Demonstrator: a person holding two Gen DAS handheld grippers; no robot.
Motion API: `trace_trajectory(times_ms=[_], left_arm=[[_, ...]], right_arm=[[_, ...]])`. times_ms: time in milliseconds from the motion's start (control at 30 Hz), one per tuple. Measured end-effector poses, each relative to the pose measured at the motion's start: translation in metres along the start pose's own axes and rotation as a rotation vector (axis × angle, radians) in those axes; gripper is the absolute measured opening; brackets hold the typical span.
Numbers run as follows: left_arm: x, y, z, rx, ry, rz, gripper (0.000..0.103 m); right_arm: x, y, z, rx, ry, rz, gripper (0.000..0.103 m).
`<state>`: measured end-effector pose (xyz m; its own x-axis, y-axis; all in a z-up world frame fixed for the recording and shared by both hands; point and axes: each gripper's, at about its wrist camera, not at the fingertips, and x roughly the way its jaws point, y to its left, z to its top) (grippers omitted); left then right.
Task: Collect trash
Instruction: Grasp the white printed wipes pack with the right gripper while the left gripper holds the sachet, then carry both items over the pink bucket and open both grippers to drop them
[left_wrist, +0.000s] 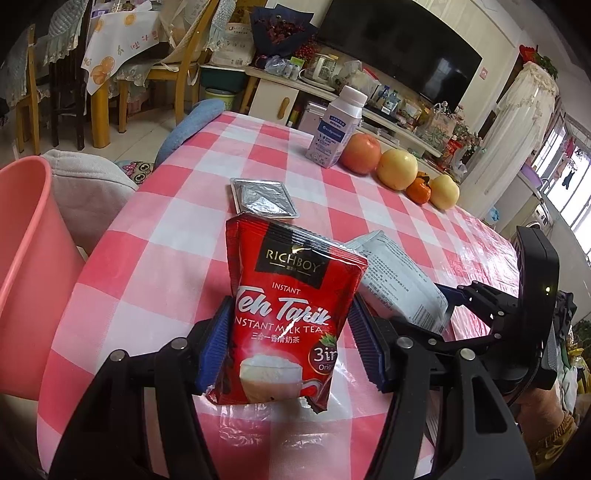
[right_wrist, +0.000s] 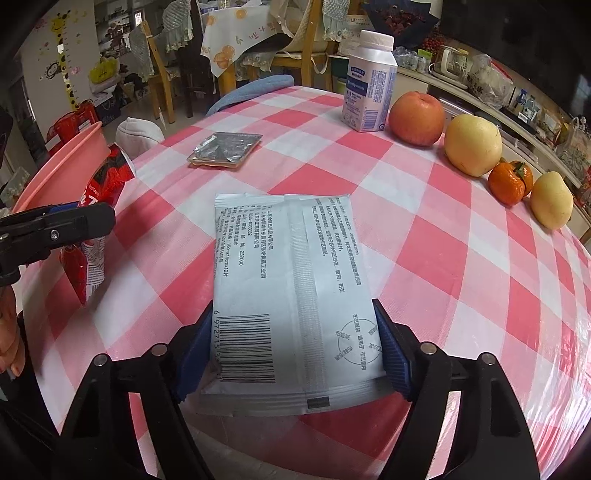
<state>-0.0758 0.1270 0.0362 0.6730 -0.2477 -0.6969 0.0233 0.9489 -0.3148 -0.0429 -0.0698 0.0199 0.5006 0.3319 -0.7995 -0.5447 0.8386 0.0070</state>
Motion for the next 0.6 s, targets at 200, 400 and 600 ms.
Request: trace_trajectory(times_ms=[200,400,600], left_arm=[[-0.006,0.001,0.000,-0.009,-0.016,-0.005,0.063],[-0.017,0.003,0.002,-0.020,-0.042,-0.007,0.063],[-0.036,0.002,0.007,-0.011,-0.089,-0.013,0.063]], right_arm=[[-0.011,0.009,0.001,-0.009,-0.045,-0.021,0.077],[-0.029,0.013,0.006,0.019,-0.097,-0.032,0.077],[-0.052,0.023,0.014,0.055,-0.166,-0.008,0.077]])
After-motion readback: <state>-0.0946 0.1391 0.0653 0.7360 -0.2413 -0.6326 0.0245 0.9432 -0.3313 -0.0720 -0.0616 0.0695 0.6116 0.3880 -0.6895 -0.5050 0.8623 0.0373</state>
